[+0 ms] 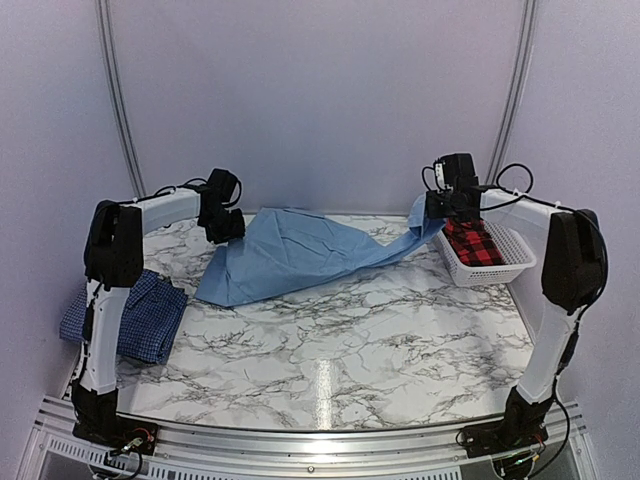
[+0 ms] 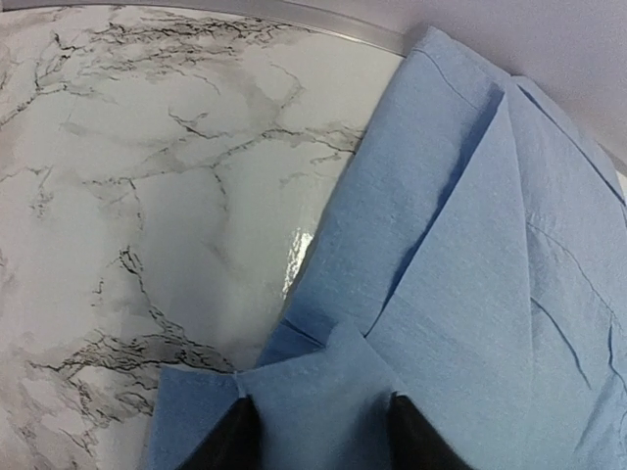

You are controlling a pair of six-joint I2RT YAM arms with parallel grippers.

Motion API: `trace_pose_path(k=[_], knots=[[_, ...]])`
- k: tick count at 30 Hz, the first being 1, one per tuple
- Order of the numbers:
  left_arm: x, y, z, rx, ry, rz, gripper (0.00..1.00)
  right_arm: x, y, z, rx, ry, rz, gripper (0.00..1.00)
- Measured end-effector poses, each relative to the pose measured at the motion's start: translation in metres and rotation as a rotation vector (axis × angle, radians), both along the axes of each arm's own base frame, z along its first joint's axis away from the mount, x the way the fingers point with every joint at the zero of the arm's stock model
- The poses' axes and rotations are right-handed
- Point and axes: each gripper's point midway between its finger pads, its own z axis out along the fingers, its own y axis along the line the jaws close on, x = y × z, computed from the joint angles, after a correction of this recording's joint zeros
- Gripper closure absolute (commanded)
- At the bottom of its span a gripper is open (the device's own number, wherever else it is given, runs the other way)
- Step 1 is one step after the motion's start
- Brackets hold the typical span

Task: Fold and stack the long sleeve shirts
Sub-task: Adjust the crumpled shirt at the center of the board.

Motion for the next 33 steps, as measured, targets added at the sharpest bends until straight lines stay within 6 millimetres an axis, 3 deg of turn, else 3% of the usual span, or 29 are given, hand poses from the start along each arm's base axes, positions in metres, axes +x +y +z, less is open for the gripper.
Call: trace_pose_path(k=[4,10,13,16,18,20,22,24,28,33], knots=[[-0.006,-0.007,-0.003,-0.012,0.012,-0.017,1.0,-0.001,0.002,-0.005,0.005,0.01,0.01,1.0],[-0.042,-0.023,0.008,-0.034,0.02,-0.058,1.0,-0.001,0.002,-0.006,0.006,0.011,0.012,1.0],[-0.088,-0.055,0.038,-0.066,-0.02,-0.135,1.0,0.003,0.002,-0.007,0.0,0.011,0.01,1.0],[-0.148,-0.107,0.075,-0.134,-0.082,-0.263,1.0,0.022,0.005,-0.005,0.0,-0.006,0.004,1.0],[-0.196,-0.148,0.093,-0.195,-0.118,-0.371,0.97,0.034,0.008,-0.005,0.0,-0.016,0.002,1.0],[-0.235,-0.18,0.095,-0.238,-0.12,-0.463,0.93,0.047,0.009,-0.005,-0.001,-0.024,-0.003,1.0],[-0.265,-0.208,0.083,-0.256,-0.097,-0.541,0.81,0.062,0.011,-0.003,-0.001,-0.041,-0.009,1.0],[-0.286,-0.228,0.066,-0.258,-0.062,-0.589,0.6,0.074,0.013,0.0,0.0,-0.055,-0.013,1.0],[-0.312,-0.237,0.037,-0.23,-0.005,-0.639,0.49,0.086,0.013,0.008,-0.004,-0.075,-0.022,1.0],[-0.307,-0.223,0.05,-0.212,-0.055,-0.618,0.42,0.09,0.007,0.024,-0.015,-0.095,-0.035,1.0]])
